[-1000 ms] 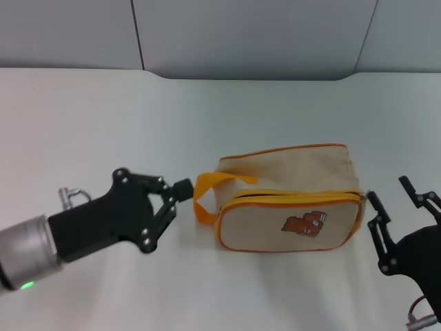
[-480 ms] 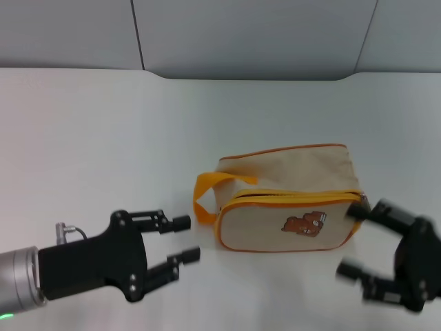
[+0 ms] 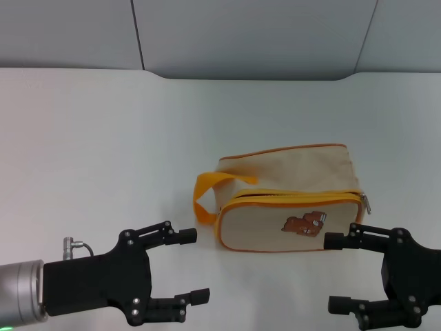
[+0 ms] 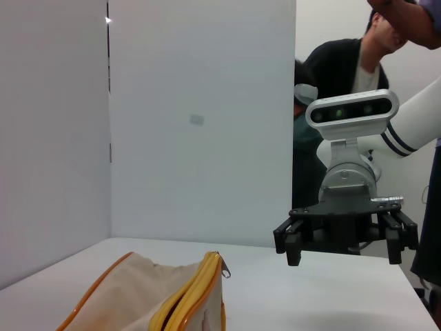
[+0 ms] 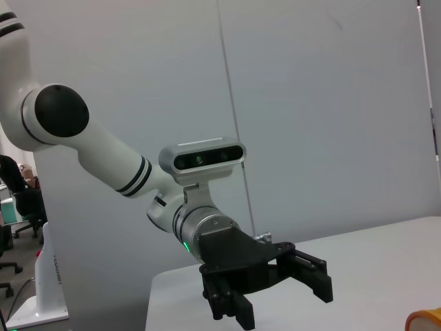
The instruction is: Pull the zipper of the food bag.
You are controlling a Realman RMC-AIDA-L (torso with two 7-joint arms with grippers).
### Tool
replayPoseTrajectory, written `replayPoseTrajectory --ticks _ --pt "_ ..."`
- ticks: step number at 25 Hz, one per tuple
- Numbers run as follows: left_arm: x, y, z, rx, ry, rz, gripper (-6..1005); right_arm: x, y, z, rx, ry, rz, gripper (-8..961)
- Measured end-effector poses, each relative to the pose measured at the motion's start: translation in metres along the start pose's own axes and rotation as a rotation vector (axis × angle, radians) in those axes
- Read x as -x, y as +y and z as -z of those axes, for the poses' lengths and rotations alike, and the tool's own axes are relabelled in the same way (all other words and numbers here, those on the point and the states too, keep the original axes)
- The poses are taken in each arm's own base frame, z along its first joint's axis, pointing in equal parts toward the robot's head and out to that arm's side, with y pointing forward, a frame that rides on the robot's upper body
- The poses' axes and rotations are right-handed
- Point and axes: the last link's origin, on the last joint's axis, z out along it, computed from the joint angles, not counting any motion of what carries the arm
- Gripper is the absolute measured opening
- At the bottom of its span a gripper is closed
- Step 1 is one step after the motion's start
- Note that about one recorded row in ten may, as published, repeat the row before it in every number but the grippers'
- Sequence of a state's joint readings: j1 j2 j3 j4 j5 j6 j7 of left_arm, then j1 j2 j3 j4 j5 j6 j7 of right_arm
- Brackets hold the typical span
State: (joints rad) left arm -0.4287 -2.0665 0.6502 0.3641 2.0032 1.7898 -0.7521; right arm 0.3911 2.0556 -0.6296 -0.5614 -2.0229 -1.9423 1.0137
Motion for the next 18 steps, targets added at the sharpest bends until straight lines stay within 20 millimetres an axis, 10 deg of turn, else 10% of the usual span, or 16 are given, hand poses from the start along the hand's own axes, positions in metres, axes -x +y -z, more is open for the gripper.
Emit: replayPoseTrajectory --ticks 3,18 --pt "0.0003 0.0006 0.0021 -0.005 0.000 0.000 806 -0.0010 0.0007 -0.0002 -0.001 -0.002 -0.004 842" --pt "0.0015 0.0024 0.0049 -0.021 0.003 -0.009 829 -0.0037 0.0022 -0.0016 -0.012 -0.013 -0.014 843"
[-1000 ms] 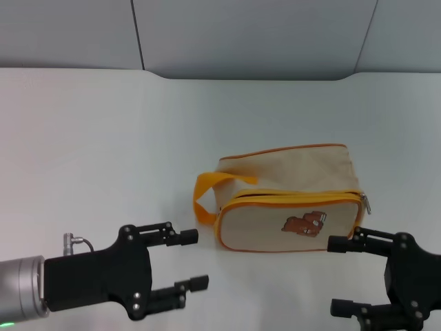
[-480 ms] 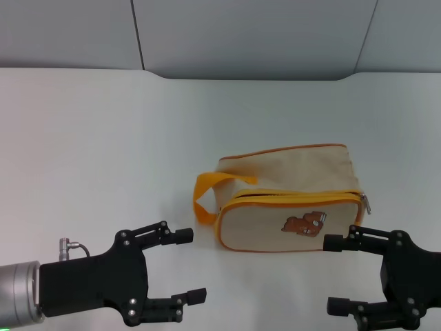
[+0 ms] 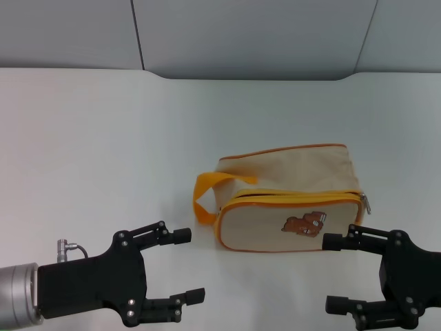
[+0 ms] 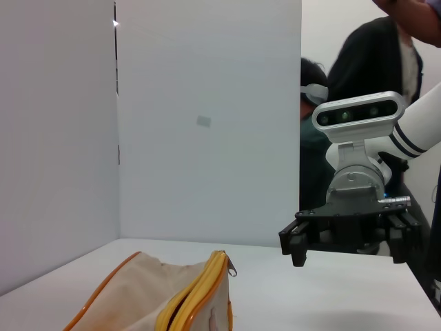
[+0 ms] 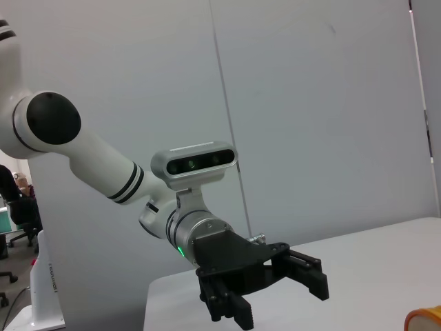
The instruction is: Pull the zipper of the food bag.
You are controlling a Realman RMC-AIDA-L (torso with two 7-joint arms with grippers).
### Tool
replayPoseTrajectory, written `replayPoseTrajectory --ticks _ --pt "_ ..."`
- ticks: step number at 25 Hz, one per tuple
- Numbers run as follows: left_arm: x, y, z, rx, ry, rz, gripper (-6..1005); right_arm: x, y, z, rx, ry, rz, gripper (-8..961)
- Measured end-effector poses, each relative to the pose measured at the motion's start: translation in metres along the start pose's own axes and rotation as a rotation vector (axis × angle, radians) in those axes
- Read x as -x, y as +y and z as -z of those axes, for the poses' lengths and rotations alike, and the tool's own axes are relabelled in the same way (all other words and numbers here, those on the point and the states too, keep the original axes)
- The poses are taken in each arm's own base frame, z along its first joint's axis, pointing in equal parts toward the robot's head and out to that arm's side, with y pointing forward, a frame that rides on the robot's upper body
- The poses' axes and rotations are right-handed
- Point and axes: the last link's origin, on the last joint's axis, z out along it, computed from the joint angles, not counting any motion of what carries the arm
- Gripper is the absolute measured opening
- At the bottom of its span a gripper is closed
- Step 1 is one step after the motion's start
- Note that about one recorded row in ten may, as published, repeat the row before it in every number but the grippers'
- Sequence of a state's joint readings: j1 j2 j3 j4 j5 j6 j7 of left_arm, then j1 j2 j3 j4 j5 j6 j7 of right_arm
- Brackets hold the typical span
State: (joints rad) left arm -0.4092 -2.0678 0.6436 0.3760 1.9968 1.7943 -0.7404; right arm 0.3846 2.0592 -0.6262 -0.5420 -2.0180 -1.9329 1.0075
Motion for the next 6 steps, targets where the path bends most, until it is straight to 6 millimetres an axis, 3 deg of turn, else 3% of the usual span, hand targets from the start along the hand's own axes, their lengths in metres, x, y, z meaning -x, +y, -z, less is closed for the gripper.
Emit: replayPoseTrajectory --ticks 6 --pt "0.0000 0.0003 0.0002 -0.001 0.002 0.000 829 -0.0004 -0.0014 -0.0009 -0.011 -0.001 0.001 842"
